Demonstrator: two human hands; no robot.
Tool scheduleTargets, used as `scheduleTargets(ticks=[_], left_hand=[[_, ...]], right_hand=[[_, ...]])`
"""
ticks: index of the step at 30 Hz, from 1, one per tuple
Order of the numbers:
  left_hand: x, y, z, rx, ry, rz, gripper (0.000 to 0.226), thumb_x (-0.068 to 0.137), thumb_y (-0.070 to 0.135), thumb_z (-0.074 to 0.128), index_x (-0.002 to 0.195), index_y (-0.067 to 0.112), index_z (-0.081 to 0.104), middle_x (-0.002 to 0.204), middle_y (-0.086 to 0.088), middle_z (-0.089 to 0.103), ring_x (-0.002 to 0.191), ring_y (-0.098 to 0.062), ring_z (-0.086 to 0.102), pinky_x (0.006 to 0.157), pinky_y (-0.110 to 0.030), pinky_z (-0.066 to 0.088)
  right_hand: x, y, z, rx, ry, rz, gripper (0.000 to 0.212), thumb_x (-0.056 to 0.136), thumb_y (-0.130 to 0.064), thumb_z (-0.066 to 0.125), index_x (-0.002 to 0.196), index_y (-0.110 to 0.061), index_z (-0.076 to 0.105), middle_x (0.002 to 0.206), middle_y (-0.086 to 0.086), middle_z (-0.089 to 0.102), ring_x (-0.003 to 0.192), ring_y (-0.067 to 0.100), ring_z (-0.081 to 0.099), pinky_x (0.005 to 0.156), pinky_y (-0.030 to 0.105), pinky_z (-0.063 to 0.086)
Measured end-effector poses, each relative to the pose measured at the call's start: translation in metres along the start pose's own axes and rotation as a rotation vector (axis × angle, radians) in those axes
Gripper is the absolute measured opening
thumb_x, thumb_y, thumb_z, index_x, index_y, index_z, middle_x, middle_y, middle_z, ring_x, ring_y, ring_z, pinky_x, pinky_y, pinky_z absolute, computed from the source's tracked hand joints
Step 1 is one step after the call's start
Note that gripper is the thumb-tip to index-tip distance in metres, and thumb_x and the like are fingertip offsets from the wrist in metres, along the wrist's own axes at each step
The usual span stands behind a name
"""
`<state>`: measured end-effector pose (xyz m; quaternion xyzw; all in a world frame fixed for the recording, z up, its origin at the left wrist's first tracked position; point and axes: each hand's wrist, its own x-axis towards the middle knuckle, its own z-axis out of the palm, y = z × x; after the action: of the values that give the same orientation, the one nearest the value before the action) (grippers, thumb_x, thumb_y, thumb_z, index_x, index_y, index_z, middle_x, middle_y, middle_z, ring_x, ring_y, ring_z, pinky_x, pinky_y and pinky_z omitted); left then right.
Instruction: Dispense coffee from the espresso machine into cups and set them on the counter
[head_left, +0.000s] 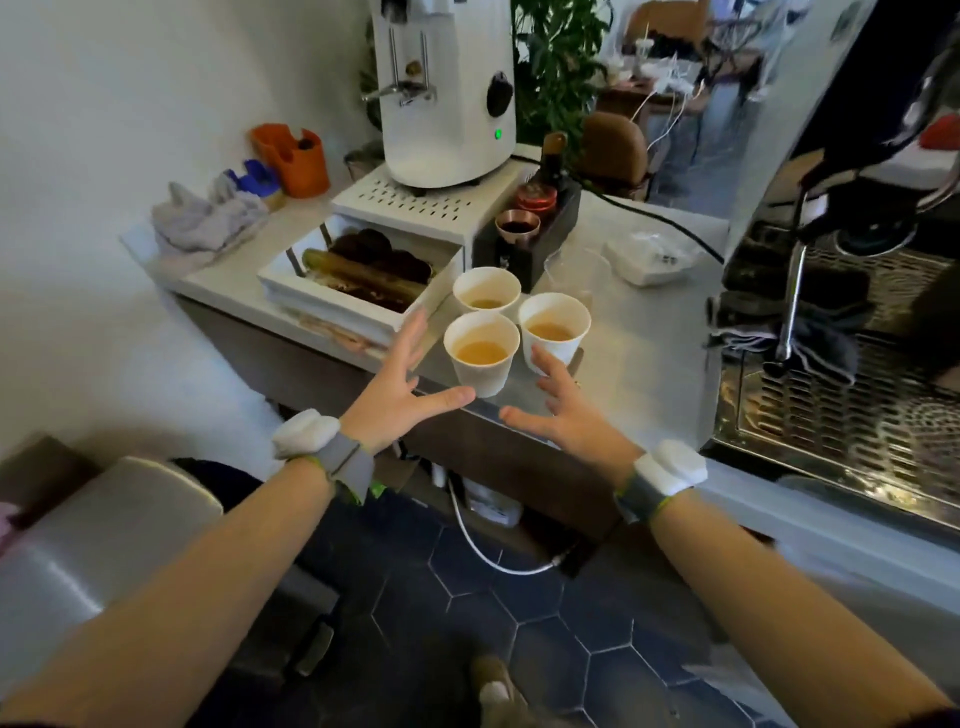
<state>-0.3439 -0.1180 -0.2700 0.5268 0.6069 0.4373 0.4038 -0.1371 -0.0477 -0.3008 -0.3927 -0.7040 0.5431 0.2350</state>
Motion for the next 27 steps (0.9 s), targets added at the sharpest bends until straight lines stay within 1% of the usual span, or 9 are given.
scheduleTargets(ticks=[2,8,10,12,14,16,18,21,27], left_hand=[[0.012,-0.008,0.0,-0.015,-0.018,-0.017,0.106,0.071,0.033,0.077,0.15,0.04,0.007,0.158,0.017,0.008,0.139,-0.004,0.015,0.109,-0.031,0.02],[0.039,-0.03,-0.002,-0.047,-0.053,-0.064,0.108,0.068,0.034,0.078,0.15,0.036,0.009,0.152,0.021,0.015,0.138,-0.003,0.019,0.11,-0.03,0.023],[0.046,-0.037,-0.001,-0.06,-0.068,-0.075,0.106,0.07,0.029,0.079,0.15,0.034,0.01,0.156,0.015,0.016,0.141,-0.006,0.02,0.112,-0.032,0.024],[0.052,-0.04,0.0,-0.072,-0.089,-0.072,0.103,0.07,0.029,0.078,0.149,0.034,0.014,0.152,0.017,0.024,0.137,-0.001,0.027,0.108,-0.025,0.029],[0.057,-0.043,0.002,-0.076,-0.094,-0.046,0.093,0.072,0.026,0.078,0.146,0.033,0.022,0.145,0.02,0.035,0.129,0.008,0.036,0.101,-0.014,0.035],[0.061,-0.047,0.004,-0.077,-0.082,-0.02,0.084,0.076,0.019,0.077,0.145,0.026,0.03,0.14,0.017,0.044,0.125,0.011,0.042,0.095,-0.01,0.04],[0.066,-0.05,0.005,-0.09,-0.06,0.004,0.077,0.075,0.019,0.077,0.141,0.023,0.036,0.133,0.018,0.05,0.118,0.013,0.047,0.088,-0.007,0.043],[0.068,-0.051,0.007,-0.092,-0.038,0.025,0.077,0.071,0.026,0.076,0.138,0.02,0.04,0.131,0.011,0.054,0.119,0.005,0.052,0.088,-0.011,0.045],[0.07,-0.054,0.006,-0.089,-0.026,0.064,0.074,0.072,0.025,0.078,0.137,0.018,0.043,0.131,0.003,0.056,0.119,-0.002,0.053,0.086,-0.013,0.047]], right_hand=[[0.012,0.005,0.003,-0.006,-0.007,0.002,0.098,0.078,-0.042,0.073,0.149,-0.034,0.005,0.158,-0.007,0.01,0.144,0.019,0.015,0.116,0.041,0.018],[0.037,0.014,0.01,0.035,0.005,-0.029,0.094,0.078,-0.043,0.072,0.146,-0.041,0.006,0.154,-0.018,0.016,0.139,0.006,0.02,0.109,0.026,0.022],[0.039,0.017,0.013,0.063,0.014,-0.026,0.093,0.08,-0.036,0.072,0.146,-0.041,0.007,0.152,-0.02,0.02,0.135,-0.003,0.025,0.104,0.014,0.027],[0.042,0.018,0.016,0.083,0.034,-0.029,0.091,0.082,-0.029,0.072,0.147,-0.037,0.009,0.15,-0.018,0.024,0.13,-0.011,0.03,0.098,0.005,0.03],[0.044,0.019,0.018,0.083,0.046,-0.024,0.087,0.083,-0.029,0.071,0.148,-0.034,0.012,0.152,-0.013,0.027,0.133,-0.004,0.031,0.104,0.014,0.03],[0.048,0.019,0.021,0.08,0.068,-0.024,0.082,0.085,-0.029,0.068,0.147,-0.031,0.016,0.152,-0.008,0.03,0.138,0.007,0.031,0.11,0.028,0.031],[0.054,0.019,0.025,0.082,0.114,-0.042,0.078,0.086,-0.029,0.067,0.147,-0.029,0.018,0.151,-0.007,0.033,0.138,0.009,0.033,0.112,0.033,0.032],[0.06,0.02,0.028,0.079,0.164,-0.056,0.075,0.087,-0.029,0.065,0.146,-0.03,0.019,0.149,-0.009,0.035,0.136,0.007,0.034,0.109,0.026,0.034],[0.061,0.022,0.034,0.111,0.211,-0.057,0.068,0.088,-0.019,0.066,0.132,-0.049,0.024,0.135,-0.025,0.04,0.127,-0.009,0.04,0.097,0.01,0.038]])
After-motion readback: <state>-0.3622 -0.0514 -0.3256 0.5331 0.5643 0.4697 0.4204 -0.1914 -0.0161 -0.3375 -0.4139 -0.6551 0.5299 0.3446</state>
